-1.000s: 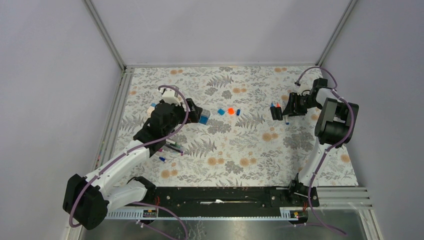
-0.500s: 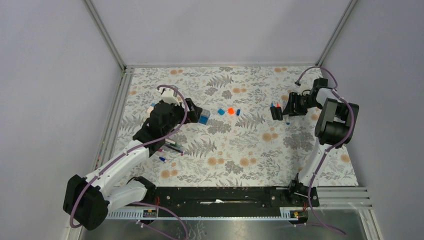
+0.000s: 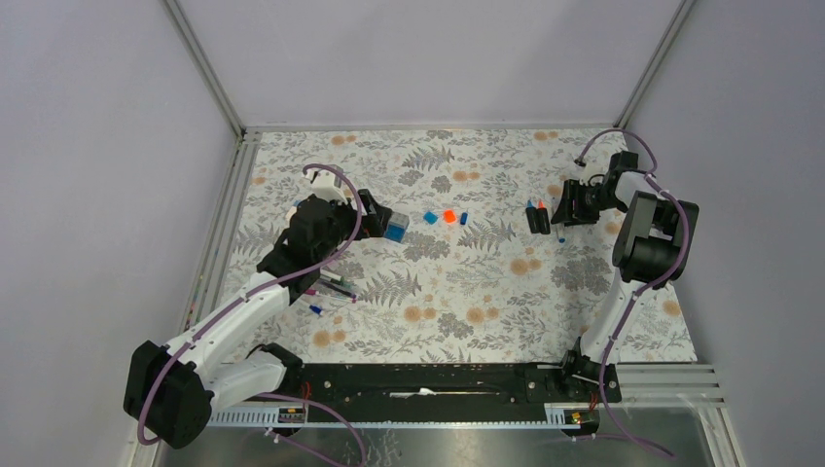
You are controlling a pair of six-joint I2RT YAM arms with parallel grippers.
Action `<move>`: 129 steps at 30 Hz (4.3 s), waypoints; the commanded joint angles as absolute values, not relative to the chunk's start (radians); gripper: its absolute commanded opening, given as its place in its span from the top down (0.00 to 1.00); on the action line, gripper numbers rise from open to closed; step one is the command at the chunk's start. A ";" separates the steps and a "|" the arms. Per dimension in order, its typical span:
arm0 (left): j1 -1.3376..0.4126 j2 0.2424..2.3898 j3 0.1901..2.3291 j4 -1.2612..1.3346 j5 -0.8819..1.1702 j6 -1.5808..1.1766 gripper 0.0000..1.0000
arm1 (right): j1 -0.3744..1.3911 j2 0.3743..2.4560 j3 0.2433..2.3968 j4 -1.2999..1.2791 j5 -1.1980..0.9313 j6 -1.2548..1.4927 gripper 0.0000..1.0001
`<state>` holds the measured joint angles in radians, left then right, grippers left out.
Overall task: Open the pen caps
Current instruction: Pick up the pen from the center of the board, then place the pen at the center of the board.
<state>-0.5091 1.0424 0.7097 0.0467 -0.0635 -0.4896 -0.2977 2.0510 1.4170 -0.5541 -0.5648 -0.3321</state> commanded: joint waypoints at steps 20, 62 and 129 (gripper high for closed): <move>-0.495 1.045 0.712 0.104 -0.025 -0.503 0.01 | -0.267 2.046 1.414 -0.487 -0.422 -0.323 0.57; -0.486 1.037 0.698 0.110 -0.008 -0.527 0.01 | -0.193 1.782 1.184 -0.246 -0.265 -0.269 1.00; -0.486 1.037 0.713 0.083 0.026 -0.570 0.01 | 0.159 1.865 1.177 -0.185 -0.501 -0.074 0.92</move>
